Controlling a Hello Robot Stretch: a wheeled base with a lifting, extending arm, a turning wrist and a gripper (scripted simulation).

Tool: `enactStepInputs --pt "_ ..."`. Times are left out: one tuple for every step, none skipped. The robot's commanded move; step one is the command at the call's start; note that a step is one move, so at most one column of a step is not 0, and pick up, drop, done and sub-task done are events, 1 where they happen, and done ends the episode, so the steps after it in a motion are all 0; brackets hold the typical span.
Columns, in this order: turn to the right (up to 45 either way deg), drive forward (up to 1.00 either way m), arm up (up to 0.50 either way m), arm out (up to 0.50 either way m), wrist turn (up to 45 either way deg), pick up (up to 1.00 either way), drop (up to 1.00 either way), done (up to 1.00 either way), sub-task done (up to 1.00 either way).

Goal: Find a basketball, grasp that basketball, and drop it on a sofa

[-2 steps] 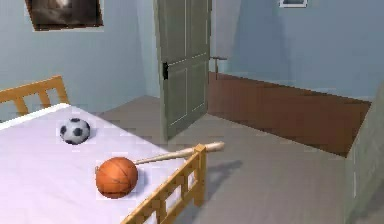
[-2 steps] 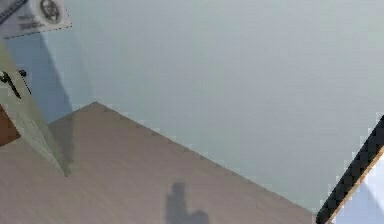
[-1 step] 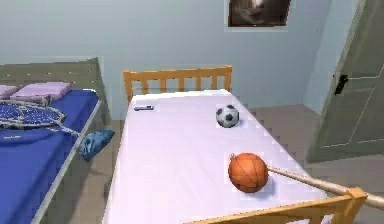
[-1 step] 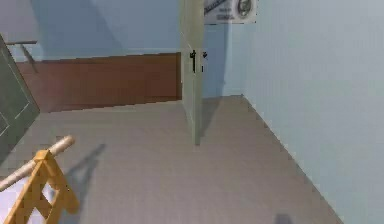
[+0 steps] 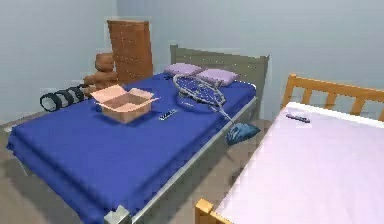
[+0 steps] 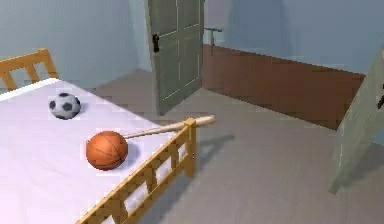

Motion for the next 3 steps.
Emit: enactStepInputs --pt "-24.0 0.00 0.00 0.00 0.0 0.00 0.00 0.00 0.00" --pt "45.0 0.00 0.00 0.00 0.0 0.00 0.00 0.00 0.00" --pt "12.0 0.00 0.00 0.00 0.0 0.00 0.00 0.00 0.00"
